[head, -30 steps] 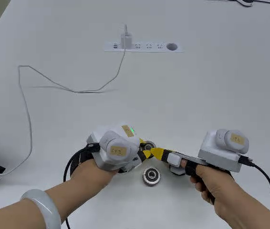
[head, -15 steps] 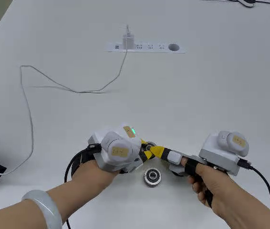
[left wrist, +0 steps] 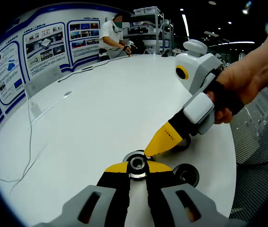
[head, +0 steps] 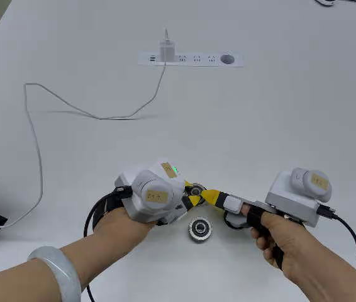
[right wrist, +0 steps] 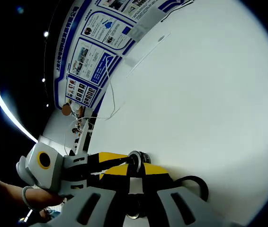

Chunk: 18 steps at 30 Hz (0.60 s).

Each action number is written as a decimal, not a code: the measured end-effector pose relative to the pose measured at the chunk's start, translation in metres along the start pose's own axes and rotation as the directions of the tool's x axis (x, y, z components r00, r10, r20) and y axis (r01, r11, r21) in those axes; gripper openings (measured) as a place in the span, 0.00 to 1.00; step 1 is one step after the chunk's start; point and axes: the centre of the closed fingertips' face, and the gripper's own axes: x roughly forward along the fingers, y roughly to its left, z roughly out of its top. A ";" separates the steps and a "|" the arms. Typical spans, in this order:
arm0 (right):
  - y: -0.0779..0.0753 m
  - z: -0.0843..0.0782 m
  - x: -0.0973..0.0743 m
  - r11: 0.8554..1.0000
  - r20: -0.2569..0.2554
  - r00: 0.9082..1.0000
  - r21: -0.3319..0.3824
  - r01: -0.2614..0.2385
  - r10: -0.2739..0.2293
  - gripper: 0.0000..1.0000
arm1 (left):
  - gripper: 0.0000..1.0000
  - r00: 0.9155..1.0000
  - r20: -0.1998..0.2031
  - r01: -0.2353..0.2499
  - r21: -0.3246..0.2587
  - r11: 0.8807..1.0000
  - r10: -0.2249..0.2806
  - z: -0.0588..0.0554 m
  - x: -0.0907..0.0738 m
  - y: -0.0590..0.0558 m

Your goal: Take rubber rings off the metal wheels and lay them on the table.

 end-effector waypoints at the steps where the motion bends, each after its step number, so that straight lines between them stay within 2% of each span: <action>1: -0.002 0.000 0.001 1.000 -0.001 1.000 -0.005 0.006 -0.006 0.10 | 0.13 1.000 0.000 -0.001 -0.001 1.000 0.001 0.000 0.000 0.000; 7: -0.005 -0.001 0.000 0.999 -0.007 1.000 -0.029 0.026 -0.027 0.04 | 0.13 1.000 -0.002 0.003 0.000 1.000 -0.003 0.000 0.000 0.000; 18: -0.005 -0.001 -0.001 0.999 -0.006 0.999 -0.033 0.034 -0.034 0.02 | 0.13 1.000 -0.003 0.003 0.000 1.000 -0.003 0.000 0.000 0.000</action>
